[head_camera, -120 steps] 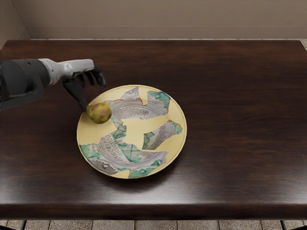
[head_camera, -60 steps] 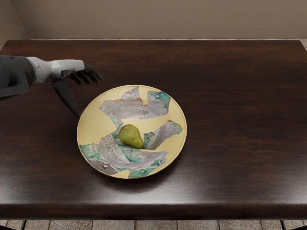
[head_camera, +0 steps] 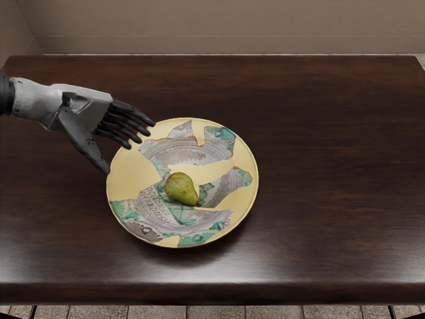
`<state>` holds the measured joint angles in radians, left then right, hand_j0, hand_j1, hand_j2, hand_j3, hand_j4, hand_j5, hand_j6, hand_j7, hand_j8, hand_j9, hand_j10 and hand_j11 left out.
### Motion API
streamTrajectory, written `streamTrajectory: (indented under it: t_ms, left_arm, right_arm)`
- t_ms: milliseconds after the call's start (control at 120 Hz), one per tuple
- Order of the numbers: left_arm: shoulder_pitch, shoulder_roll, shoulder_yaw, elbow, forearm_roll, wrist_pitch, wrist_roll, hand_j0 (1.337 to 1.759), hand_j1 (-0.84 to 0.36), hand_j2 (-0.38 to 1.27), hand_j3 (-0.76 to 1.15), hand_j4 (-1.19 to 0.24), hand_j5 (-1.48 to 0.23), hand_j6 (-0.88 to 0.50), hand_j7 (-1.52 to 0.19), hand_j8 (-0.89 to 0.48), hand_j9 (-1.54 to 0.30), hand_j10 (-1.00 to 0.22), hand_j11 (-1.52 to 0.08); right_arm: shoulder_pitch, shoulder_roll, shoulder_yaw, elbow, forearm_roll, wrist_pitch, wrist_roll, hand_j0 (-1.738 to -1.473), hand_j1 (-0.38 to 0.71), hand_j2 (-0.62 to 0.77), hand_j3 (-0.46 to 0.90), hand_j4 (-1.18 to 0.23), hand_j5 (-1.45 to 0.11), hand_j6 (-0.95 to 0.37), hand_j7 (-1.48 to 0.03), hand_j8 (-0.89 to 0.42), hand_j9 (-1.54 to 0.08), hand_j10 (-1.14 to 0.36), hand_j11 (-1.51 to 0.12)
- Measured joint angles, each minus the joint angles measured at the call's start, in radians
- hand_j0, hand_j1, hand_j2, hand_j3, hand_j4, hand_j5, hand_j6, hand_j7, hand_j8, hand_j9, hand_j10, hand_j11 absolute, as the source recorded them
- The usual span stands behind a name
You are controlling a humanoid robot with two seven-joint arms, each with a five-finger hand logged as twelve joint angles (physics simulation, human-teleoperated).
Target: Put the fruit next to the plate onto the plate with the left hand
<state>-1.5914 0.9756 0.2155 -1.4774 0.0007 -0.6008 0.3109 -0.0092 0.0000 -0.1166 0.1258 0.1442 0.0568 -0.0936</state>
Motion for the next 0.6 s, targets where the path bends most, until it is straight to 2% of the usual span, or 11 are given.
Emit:
streamTrajectory:
  t_ms: [83,175,292,600]
  left_arm:
    - [0.11,0.002,-0.055,0.025,-0.017,-0.006,0.001,1.658,0.05,0.05,0.0,-0.25,-0.33,-0.25,-0.33,-0.25,-0.33,-0.25,-0.33]
    - [0.138,0.002,-0.106,0.039,-0.028,-0.009,0.004,1.658,0.05,0.05,0.0,-0.25,-0.33,-0.25,-0.33,-0.25,-0.33,-0.25,-0.33]
    - [0.226,0.0,-0.182,0.069,-0.071,-0.01,0.006,1.658,0.05,0.05,0.0,-0.25,-0.33,-0.25,-0.33,-0.25,-0.33,-0.25,-0.33]
    - [0.254,0.012,-0.245,0.212,-0.163,-0.011,0.007,1.658,0.05,0.05,0.0,-0.25,-0.33,-0.25,-0.33,-0.25,-0.33,-0.25,-0.33]
  right_arm:
    - [0.0,0.0,0.0,0.0,0.0,0.0,0.0,-1.658,-0.31,-0.01,0.0,-0.03,-0.05,-0.04,-0.05,-0.03,-0.05,-0.03,-0.05]
    - [0.0,0.0,0.0,0.0,0.0,0.0,0.0,-1.658,-0.31,-0.01,0.0,-0.03,-0.05,-0.04,-0.05,-0.03,-0.05,-0.03,-0.05]
    - [0.0,0.0,0.0,0.0,0.0,0.0,0.0,-1.658,-0.31,-0.01,0.0,-0.03,-0.05,-0.04,-0.05,-0.03,-0.05,-0.03,-0.05]
    - [0.0,0.0,0.0,0.0,0.0,0.0,0.0,-1.658,-0.31,-0.01,0.0,-0.03,-0.05,-0.04,-0.05,-0.03,-0.05,-0.03,-0.05]
